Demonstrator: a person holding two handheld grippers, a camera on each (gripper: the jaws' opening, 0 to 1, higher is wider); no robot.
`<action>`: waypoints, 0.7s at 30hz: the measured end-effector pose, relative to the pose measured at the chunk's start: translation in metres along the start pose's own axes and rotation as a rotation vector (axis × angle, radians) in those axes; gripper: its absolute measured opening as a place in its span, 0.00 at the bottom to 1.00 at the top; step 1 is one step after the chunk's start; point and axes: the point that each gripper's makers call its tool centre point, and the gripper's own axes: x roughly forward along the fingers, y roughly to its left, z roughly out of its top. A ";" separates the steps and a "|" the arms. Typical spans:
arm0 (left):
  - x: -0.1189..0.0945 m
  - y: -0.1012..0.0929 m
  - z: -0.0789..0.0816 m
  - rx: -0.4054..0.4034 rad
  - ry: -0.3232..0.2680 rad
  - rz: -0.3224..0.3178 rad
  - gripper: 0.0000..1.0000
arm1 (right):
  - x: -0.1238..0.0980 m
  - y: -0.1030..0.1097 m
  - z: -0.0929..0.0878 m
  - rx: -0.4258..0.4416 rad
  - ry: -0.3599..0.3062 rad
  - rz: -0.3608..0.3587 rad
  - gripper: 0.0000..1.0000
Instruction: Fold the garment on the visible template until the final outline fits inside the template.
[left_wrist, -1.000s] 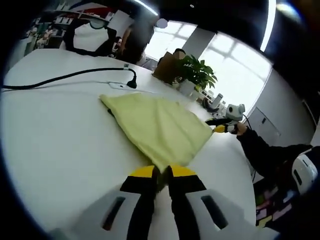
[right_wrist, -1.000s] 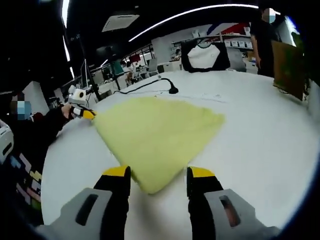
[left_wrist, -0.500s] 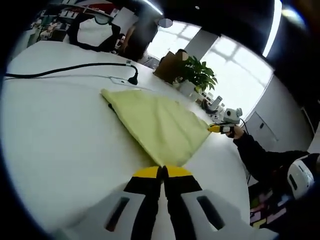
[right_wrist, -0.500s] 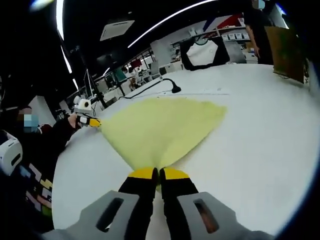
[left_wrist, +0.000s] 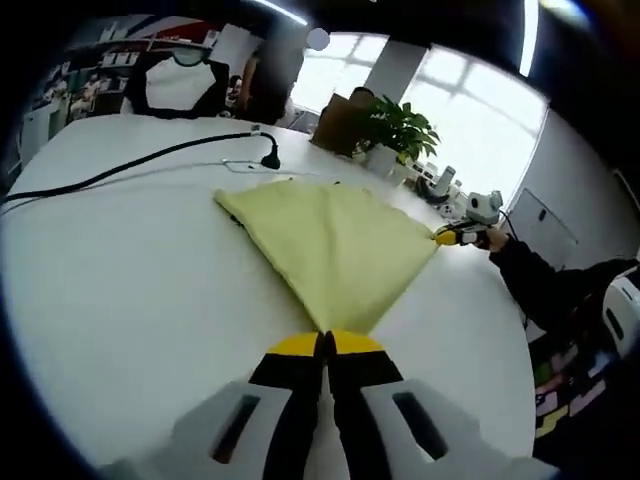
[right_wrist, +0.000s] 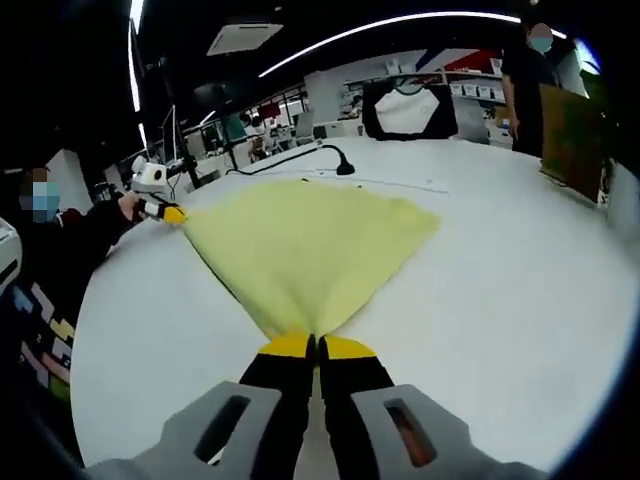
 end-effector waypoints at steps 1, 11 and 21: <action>0.001 -0.001 -0.001 0.017 0.002 0.009 0.01 | 0.000 0.000 -0.001 0.000 -0.002 -0.004 0.00; -0.016 0.008 0.016 0.251 -0.022 0.217 0.21 | -0.013 0.000 0.012 -0.006 -0.102 -0.053 0.17; -0.033 -0.024 0.073 0.133 -0.364 0.322 0.22 | -0.015 0.023 0.046 0.100 -0.259 -0.179 0.21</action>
